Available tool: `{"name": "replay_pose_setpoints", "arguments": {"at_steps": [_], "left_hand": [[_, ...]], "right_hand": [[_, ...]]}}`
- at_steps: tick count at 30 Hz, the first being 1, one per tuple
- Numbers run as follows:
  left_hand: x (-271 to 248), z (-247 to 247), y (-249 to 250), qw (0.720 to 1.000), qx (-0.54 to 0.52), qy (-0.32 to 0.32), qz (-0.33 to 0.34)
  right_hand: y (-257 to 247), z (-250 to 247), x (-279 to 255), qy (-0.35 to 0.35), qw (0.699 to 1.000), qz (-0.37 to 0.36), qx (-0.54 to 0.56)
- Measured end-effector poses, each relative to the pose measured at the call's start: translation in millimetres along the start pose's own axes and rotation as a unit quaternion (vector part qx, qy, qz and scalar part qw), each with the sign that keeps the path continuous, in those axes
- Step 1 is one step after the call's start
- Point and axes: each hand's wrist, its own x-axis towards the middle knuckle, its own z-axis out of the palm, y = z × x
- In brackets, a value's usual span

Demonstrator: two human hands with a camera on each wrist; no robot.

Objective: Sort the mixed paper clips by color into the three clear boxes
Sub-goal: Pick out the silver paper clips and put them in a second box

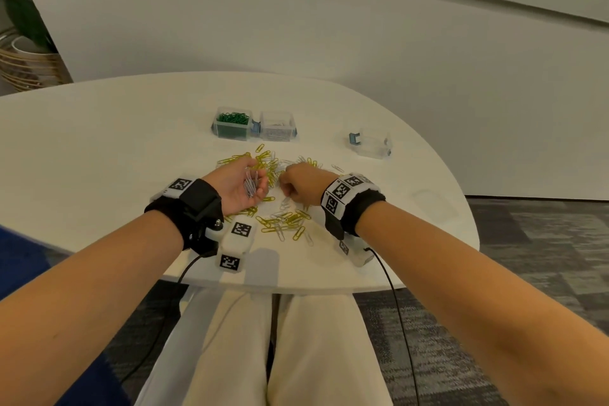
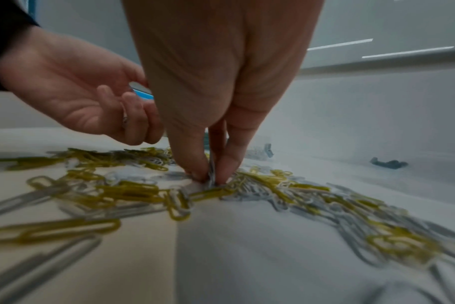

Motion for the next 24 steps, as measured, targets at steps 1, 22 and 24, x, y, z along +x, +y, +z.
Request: {"name": "replay_pose_setpoints", "arguments": {"at_steps": [1,22,24], "left_hand": [[2,1,-2,1.0,-0.013,0.002,-0.002],[23,46,6,0.639,0.755,0.086,0.121],[31,48,1,0.589,0.79,0.109,0.131]], "right_hand": [[3,1,0,0.007,1.0,0.009,0.007],[12,-9,-6,0.01,0.985,0.163,0.059],[13,-6,-3,0.008,0.985,0.167,0.046]]}}
